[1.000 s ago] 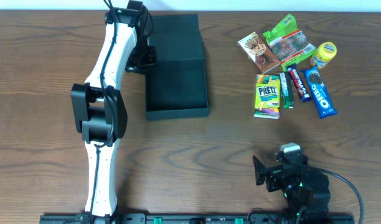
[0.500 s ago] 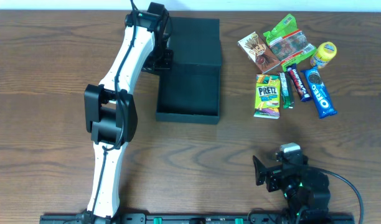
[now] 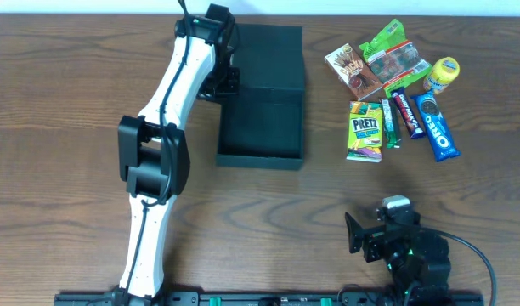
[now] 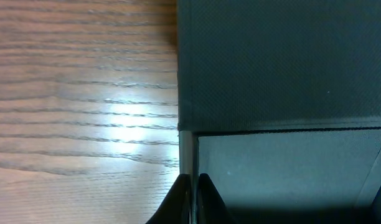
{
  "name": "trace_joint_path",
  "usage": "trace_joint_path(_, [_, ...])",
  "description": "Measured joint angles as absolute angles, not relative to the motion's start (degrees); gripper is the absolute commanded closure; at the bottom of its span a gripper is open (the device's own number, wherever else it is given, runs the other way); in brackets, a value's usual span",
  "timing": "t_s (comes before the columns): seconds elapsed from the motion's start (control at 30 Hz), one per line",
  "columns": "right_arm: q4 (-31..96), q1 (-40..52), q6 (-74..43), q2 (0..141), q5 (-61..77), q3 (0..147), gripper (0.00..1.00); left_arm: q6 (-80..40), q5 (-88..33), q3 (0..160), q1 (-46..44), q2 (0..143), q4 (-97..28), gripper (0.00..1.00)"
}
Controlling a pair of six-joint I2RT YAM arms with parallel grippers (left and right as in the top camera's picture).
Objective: Pack container
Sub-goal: 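Nudge the box further right and withdraw the left gripper upward, then reach the right gripper to the blue Oreo pack and grasp it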
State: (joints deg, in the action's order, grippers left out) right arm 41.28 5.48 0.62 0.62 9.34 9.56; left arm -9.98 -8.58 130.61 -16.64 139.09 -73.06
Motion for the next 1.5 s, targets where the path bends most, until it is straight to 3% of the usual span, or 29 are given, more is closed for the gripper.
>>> trace_joint_path(0.23, [41.28,5.48,0.62,0.62,9.34,9.58,0.01,-13.58,-8.58,130.61,-17.41,139.09,-73.25,0.92])
trace_joint_path(0.27, [41.28,5.48,0.64,0.62,9.34,9.58,0.01,-13.74,-8.58,130.61,-17.43,139.09,-73.25,0.77])
trace_joint_path(0.3, [41.28,5.48,0.62,0.62,9.34,9.58,0.01,-13.76,-8.58,130.61,-17.43,139.09,-73.23,0.51])
trace_joint_path(0.33, [41.28,5.48,0.62,0.62,9.34,9.56,0.01,-13.96,-8.58,130.61,-17.43,139.09,-73.23,0.04])
trace_joint_path(0.63, [41.28,5.48,0.62,0.62,9.34,9.56,0.01,-14.33,-8.08,137.73,-17.37,139.2,-77.3,0.05])
trace_joint_path(0.77, [41.3,5.48,0.62,0.62,9.34,9.56,0.01,-12.08,-3.31,148.03,-17.37,137.97,-78.63,0.05])
trace_joint_path(1.0, [41.28,5.48,0.64,0.62,9.34,9.58,0.01,-7.42,2.33,150.06,-16.19,134.89,-77.69,0.05])
trace_joint_path(1.5, [36.18,5.48,0.19,0.64,9.54,9.47,0.01,-5.06,-6.04,150.06,-15.4,134.89,-78.78,0.05])
